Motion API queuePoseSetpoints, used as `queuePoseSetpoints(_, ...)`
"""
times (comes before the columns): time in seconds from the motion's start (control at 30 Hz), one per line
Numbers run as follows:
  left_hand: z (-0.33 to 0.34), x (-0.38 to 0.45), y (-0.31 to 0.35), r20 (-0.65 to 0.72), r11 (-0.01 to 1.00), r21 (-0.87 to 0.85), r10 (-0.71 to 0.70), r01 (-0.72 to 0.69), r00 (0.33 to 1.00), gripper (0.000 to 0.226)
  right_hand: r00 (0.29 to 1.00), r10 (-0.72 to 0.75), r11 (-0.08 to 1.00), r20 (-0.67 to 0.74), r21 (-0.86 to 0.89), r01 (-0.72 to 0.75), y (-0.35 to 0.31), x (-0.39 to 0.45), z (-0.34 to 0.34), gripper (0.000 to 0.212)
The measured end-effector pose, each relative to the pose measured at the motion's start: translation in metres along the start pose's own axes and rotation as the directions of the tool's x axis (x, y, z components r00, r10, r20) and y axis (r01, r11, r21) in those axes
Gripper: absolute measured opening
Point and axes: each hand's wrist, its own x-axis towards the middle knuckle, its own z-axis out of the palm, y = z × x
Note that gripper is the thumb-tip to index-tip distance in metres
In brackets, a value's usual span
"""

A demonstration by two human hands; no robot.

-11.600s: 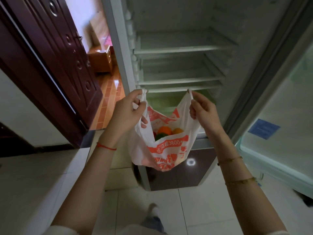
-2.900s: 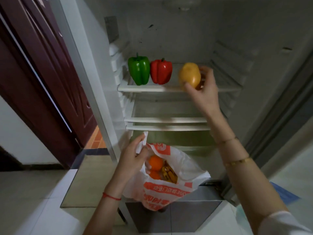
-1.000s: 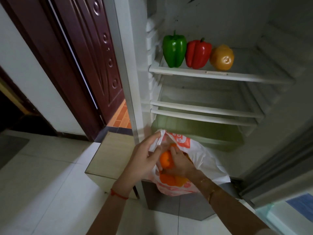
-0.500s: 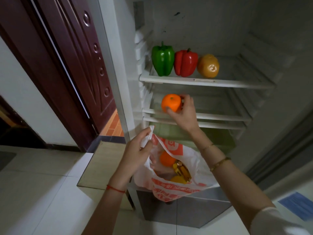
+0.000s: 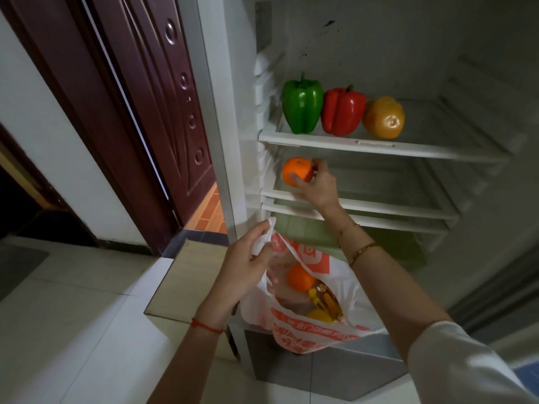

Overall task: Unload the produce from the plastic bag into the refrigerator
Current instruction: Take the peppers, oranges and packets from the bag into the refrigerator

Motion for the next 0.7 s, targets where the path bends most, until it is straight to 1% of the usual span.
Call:
queuePoseSetpoints(0.07,0.001,-0.002,0.001,0.005,1.000,0.002,0.004,-0.004,1.000,0.047,0.997,-0.033,0.999,-0.064,0.013,0.034,0.001,-0.010,-0.005,0.070)
queuePoseSetpoints(0.1,0.001,-0.003,0.000,0.007,1.000,0.002,0.006,-0.006,1.000,0.047,0.989,-0.080,0.997,-0.128,0.008,0.081,0.001,-0.018,-0.010,0.062)
queuePoseSetpoints(0.17,0.002,-0.003,-0.003,0.000,1.000,0.010,0.011,-0.011,1.000,0.046,0.949,-0.210,0.975,-0.233,0.017,0.220,0.002,-0.044,-0.021,0.032)
queuePoseSetpoints(0.2,0.002,-0.003,-0.005,-0.011,1.000,0.028,0.015,-0.015,1.000,0.046,0.932,-0.275,0.956,-0.234,0.036,0.291,0.002,-0.060,-0.026,0.018)
queuePoseSetpoints(0.23,0.003,-0.002,-0.008,-0.021,0.999,0.049,0.020,-0.019,1.000,0.045,0.921,-0.335,0.934,-0.200,0.056,0.352,0.005,-0.079,-0.029,0.012)
queuePoseSetpoints(0.27,0.003,-0.002,-0.010,-0.026,0.998,0.063,0.023,-0.021,0.999,0.045,0.910,-0.391,0.914,-0.135,0.060,0.402,0.011,-0.098,-0.029,0.013)
queuePoseSetpoints(0.33,0.005,-0.002,-0.013,-0.037,0.997,0.070,0.023,-0.020,0.999,0.045,0.879,-0.473,0.881,0.055,0.028,0.472,0.030,-0.133,-0.024,0.015)
queuePoseSetpoints(0.37,0.005,-0.002,-0.013,-0.043,0.997,0.068,0.025,-0.022,0.999,0.045,0.866,-0.475,0.876,0.159,-0.003,0.481,0.044,-0.148,-0.020,0.018)
queuePoseSetpoints(0.43,0.007,-0.004,-0.012,-0.045,0.997,0.069,0.035,-0.032,0.998,0.045,0.849,-0.388,0.893,0.359,-0.080,0.443,0.071,-0.166,-0.009,0.022)
queuePoseSetpoints(0.5,0.009,-0.006,-0.011,-0.028,0.997,0.066,0.054,-0.052,0.998,0.045,0.846,-0.225,0.918,0.483,-0.186,0.350,0.092,-0.174,-0.002,0.021)
queuePoseSetpoints(0.57,0.009,-0.008,-0.009,-0.031,0.996,0.064,0.061,-0.059,0.998,0.044,0.862,-0.058,0.923,0.504,-0.301,0.238,0.104,-0.173,0.002,0.024)
queuePoseSetpoints(0.63,0.010,-0.010,-0.007,-0.041,0.996,0.066,0.066,-0.063,0.997,0.044,0.871,0.054,0.904,0.489,-0.393,0.165,0.112,-0.167,0.006,0.041)
queuePoseSetpoints(0.7,0.012,-0.013,-0.005,-0.014,0.996,0.061,0.065,-0.064,0.998,0.044,0.875,0.119,0.884,0.469,-0.450,0.122,0.117,-0.157,0.011,0.058)
